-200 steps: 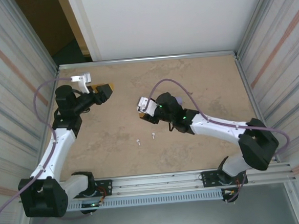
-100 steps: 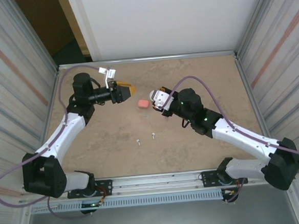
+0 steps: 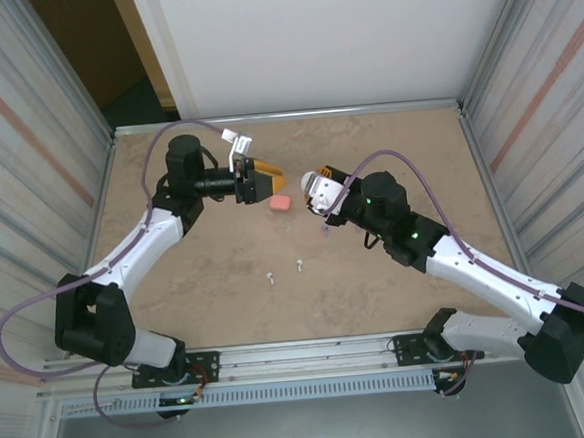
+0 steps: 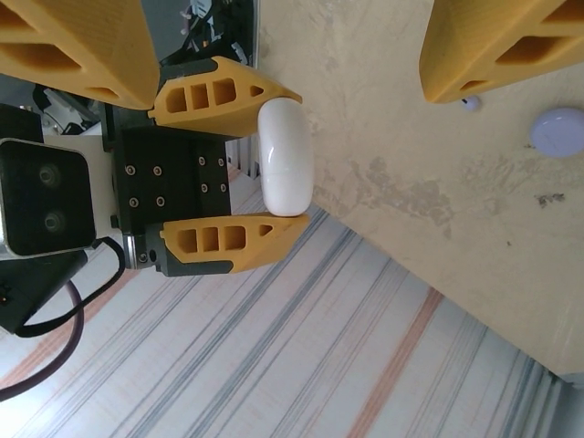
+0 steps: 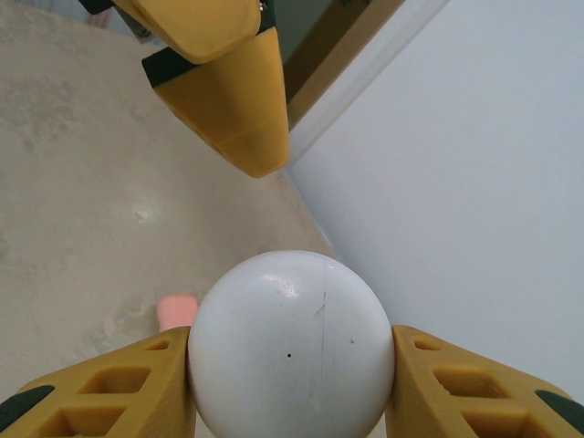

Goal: Insert wireless bluetooth earbuds into charging case

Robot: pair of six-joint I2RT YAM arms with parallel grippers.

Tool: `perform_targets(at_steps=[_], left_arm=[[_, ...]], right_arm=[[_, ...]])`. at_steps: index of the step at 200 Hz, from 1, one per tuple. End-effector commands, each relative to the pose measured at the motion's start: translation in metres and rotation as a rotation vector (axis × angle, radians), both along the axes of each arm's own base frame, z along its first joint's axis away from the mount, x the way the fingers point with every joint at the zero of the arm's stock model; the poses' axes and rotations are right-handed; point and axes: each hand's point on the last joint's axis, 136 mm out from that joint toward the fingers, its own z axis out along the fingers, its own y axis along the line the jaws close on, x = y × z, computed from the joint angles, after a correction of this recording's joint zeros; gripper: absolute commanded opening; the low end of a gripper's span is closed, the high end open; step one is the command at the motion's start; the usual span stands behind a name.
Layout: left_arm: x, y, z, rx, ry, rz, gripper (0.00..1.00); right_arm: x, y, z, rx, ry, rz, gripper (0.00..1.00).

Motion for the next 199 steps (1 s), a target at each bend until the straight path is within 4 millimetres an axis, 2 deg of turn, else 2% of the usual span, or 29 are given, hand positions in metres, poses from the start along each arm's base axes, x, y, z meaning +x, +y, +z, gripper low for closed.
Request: perform_targets(at_steps=[1, 59, 115, 150, 199], left_arm=[[-0.009, -0.010, 0.020, -0.032, -0.063, -0.063, 0.75], [-0.018, -0.028, 0.019, -0.007, -0.071, -0.122, 0.76], [-0.018, -0.040, 0.013, 0.007, -0.056, -0.155, 0.75], [-0.018, -0.048, 0.010, 0.017, -0.043, -0.179, 0.69], [-0.015, -0.054, 0.006, 0.023, -0.024, -0.197, 0.53]], right_arm=[[0.000, -0.004, 0.023, 0.050, -0.054, -0.010, 0.47], [0.003, -0.005, 0.033, 0.076, -0.074, -0.023, 0.47], [0.003, -0.003, 0.038, 0.100, -0.078, -0.016, 0.47], [0.003, -0.004, 0.040, 0.113, -0.081, -0.021, 0.47], [0.005, -0.003, 0.038, 0.113, -0.079, -0.026, 0.47]])
